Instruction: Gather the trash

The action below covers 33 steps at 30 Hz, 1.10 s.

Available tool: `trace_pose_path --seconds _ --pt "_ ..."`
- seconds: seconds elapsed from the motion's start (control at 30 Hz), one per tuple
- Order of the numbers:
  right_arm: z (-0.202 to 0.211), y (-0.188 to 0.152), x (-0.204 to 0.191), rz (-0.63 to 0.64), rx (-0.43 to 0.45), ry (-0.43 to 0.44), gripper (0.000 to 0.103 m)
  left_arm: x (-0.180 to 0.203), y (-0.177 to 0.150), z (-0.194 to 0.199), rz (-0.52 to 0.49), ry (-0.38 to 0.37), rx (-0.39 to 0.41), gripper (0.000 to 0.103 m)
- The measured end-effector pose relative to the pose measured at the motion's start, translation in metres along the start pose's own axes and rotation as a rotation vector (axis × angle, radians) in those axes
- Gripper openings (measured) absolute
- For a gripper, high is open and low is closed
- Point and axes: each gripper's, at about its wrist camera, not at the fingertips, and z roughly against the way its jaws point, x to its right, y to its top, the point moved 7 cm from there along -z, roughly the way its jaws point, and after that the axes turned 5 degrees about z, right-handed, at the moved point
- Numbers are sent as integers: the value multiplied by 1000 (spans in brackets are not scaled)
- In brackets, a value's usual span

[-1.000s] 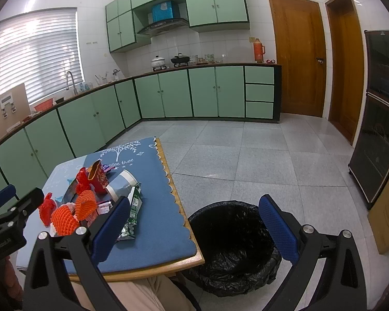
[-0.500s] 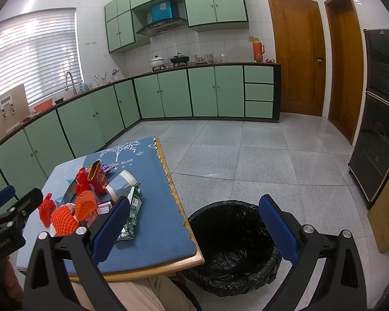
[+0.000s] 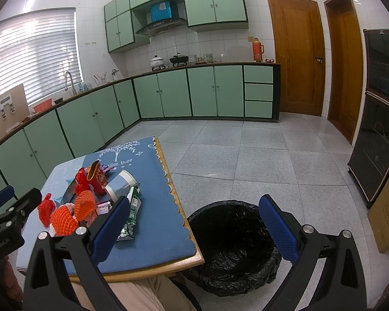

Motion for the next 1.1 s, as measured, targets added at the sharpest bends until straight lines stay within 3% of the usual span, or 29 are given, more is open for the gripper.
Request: trace_pose_path --seconds 0.3,0.5,0.8,1.1 --pt "-3 1 0 -1 -10 -3 97 -8 2 2 5 1 -6 98" --pt "-11 2 -7 8 -17 3 97 -23 -4 -17 18 28 -8 98" --pt "-42 3 -43 57 -35 62 97 -72 -5 -42 19 178 -8 98" --pt "-105 -16 -93 93 -146 158 92 -115 -22 -70 54 229 -61 98"
